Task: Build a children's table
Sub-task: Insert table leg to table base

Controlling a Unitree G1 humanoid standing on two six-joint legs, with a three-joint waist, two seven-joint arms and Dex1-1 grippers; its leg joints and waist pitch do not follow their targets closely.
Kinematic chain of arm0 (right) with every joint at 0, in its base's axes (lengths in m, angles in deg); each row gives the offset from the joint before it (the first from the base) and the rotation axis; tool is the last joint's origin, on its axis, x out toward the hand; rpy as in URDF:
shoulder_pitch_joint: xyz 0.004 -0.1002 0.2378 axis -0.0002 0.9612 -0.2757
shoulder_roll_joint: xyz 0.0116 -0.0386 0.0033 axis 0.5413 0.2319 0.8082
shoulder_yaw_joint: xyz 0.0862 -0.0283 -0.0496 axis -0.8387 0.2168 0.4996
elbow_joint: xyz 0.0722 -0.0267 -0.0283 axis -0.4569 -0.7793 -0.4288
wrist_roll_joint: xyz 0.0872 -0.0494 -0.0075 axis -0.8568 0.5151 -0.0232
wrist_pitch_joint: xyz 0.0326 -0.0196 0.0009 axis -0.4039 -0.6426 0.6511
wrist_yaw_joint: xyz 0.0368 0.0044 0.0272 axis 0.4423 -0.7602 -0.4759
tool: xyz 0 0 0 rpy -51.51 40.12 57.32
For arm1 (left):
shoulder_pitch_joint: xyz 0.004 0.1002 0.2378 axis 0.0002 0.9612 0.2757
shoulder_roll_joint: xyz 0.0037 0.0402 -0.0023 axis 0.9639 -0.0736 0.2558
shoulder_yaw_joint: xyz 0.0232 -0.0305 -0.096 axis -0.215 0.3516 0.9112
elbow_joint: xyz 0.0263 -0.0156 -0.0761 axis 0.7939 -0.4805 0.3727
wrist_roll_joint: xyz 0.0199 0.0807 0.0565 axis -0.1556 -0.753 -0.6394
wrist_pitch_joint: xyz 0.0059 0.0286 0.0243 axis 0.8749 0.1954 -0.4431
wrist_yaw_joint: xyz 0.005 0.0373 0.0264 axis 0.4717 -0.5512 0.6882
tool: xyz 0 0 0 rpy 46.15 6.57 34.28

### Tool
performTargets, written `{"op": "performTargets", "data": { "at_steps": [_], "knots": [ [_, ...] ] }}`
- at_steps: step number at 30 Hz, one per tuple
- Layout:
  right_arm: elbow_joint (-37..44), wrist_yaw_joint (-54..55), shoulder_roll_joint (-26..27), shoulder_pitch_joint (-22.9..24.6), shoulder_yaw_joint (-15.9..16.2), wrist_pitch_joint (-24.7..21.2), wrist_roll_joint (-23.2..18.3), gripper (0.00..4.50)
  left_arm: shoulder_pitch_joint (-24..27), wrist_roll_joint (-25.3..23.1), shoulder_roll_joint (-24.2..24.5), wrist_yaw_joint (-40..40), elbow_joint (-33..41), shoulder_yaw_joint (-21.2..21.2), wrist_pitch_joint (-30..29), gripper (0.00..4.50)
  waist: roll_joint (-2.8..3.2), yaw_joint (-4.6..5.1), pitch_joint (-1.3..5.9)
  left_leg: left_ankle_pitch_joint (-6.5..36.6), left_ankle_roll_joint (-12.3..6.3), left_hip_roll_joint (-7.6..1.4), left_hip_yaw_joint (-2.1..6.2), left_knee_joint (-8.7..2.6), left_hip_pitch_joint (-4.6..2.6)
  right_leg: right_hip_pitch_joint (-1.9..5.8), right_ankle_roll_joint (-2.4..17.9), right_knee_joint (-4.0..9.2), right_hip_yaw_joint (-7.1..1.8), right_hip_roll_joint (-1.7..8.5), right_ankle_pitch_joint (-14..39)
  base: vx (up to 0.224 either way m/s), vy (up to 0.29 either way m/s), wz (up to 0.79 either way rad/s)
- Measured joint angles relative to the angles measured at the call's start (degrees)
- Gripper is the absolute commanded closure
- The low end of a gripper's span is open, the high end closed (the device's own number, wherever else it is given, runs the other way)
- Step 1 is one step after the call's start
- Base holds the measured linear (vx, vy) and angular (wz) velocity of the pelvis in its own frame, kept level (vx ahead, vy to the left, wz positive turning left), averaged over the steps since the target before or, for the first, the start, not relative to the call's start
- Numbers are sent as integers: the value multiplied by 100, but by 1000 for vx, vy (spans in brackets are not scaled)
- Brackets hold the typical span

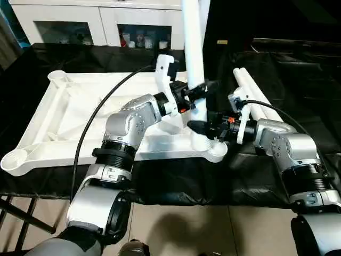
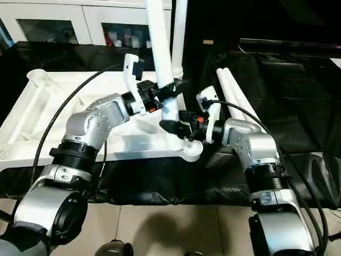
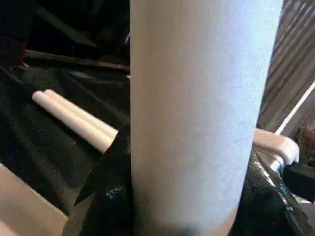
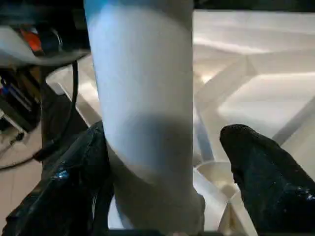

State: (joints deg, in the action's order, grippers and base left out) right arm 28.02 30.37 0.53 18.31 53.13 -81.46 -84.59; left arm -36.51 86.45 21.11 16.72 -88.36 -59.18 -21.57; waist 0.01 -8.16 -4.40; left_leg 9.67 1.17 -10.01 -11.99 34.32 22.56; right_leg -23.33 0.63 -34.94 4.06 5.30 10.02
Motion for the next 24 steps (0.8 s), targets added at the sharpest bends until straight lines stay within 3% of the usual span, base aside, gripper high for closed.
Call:
{"op": "performTargets", "data": {
  "at_steps": [8, 22, 24],
  "knots": [
    [151, 188, 146, -8, 266, -117, 146, 141, 2, -81, 22, 3, 242, -208, 3, 260, -3, 1, -2, 0, 0, 0, 1, 6, 0, -1, 0, -5, -1, 0, 0, 0, 0, 0],
    [186, 352, 323, -7, 279, -102, 142, 248, 1, -190, 71, 142, 230, -274, 51, 261, -4, 1, -1, 0, 0, 0, 2, 13, 2, 0, 0, -10, -1, 0, -1, 0, 0, 0],
    [192, 340, 314, -6, 279, -102, 140, 251, -1, -179, 58, 185, 203, -268, 73, 205, -4, 1, -1, 0, 0, 0, 3, 15, 2, 0, 0, -13, -1, 0, -1, 0, 0, 0]
  ]
}}
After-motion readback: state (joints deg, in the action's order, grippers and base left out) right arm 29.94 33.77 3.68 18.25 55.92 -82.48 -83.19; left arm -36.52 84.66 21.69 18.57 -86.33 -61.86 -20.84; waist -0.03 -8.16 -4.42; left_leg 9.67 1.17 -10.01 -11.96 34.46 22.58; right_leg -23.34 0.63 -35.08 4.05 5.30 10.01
